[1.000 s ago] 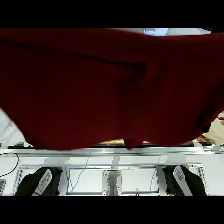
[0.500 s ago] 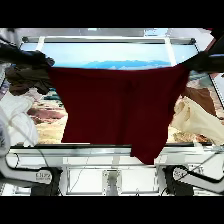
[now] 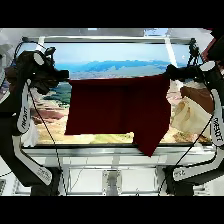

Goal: Fold the shirts.

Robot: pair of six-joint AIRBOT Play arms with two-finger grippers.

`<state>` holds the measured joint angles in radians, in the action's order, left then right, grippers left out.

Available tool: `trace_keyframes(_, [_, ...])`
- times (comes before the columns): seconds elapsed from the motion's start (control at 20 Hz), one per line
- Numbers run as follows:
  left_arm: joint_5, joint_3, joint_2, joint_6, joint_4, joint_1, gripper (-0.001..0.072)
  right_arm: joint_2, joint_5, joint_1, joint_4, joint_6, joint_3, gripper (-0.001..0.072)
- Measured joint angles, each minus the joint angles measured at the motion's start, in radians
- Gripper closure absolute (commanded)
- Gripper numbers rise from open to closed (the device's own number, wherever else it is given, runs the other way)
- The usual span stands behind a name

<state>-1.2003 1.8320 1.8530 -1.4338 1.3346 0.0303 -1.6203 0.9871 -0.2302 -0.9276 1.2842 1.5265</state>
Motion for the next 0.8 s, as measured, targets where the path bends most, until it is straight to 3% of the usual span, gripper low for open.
trace_keyframes(0.3, [-0.189, -0.019, 0.009, 0.021, -0.013, -0.011, 0.0695, -0.01, 0.138, -0.008, -0.192, 0.045, -0.047, 0.0683])
trace_keyframes(0.8, [-0.215, -0.205, 0.011, 0.061, -0.053, -0.079, 0.0695, -0.013, 0.022, 0.0, -0.225, 0.062, -0.236, 0.0682])
